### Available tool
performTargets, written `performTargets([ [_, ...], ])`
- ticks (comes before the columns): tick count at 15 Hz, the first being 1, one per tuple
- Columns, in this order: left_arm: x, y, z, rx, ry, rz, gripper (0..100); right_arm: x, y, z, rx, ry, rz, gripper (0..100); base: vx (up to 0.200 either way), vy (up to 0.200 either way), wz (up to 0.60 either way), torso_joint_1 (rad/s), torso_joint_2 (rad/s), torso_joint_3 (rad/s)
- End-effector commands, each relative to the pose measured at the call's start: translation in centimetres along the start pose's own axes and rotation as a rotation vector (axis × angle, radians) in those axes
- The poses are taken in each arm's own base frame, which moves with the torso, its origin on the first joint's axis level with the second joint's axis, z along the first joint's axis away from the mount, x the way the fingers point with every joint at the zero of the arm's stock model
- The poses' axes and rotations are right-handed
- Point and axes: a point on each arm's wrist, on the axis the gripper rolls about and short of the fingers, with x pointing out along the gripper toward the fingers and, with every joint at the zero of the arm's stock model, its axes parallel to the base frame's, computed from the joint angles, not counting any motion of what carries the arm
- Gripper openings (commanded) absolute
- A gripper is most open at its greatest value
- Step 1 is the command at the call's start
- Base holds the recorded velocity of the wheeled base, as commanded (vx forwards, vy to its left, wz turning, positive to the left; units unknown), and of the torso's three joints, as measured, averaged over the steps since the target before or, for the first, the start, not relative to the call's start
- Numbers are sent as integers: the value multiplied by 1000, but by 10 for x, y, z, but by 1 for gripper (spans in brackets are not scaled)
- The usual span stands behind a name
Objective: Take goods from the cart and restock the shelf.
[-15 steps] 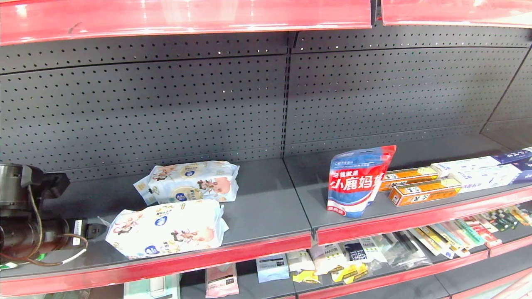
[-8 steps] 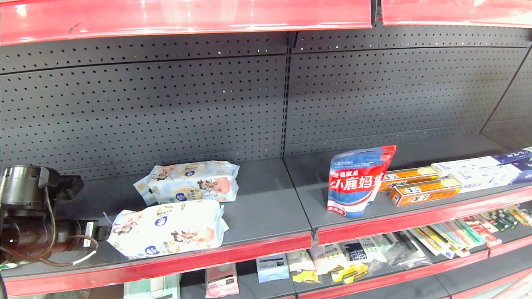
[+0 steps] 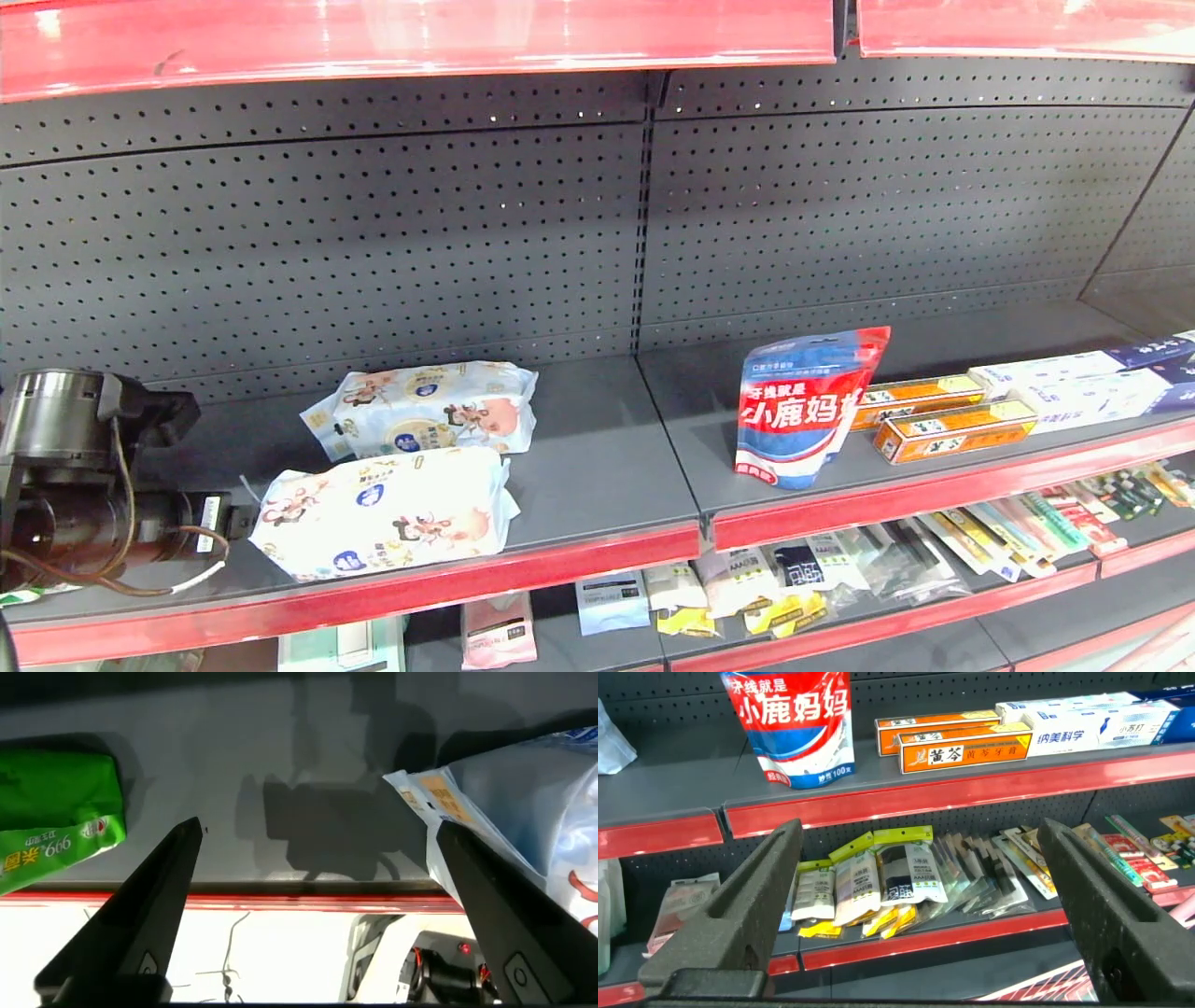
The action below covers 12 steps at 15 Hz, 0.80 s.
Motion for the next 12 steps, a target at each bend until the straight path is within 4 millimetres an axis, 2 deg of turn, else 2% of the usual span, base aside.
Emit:
performTargets([
  [1, 0, -1, 1, 1, -8, -1, 100, 0, 0, 0, 0, 1, 0, 100, 0, 0, 0, 0, 0, 0],
  [12, -1, -9, 3, 28, -27, -26, 100, 0, 0, 0, 0, 1, 0, 100, 0, 0, 0, 0, 0, 0],
])
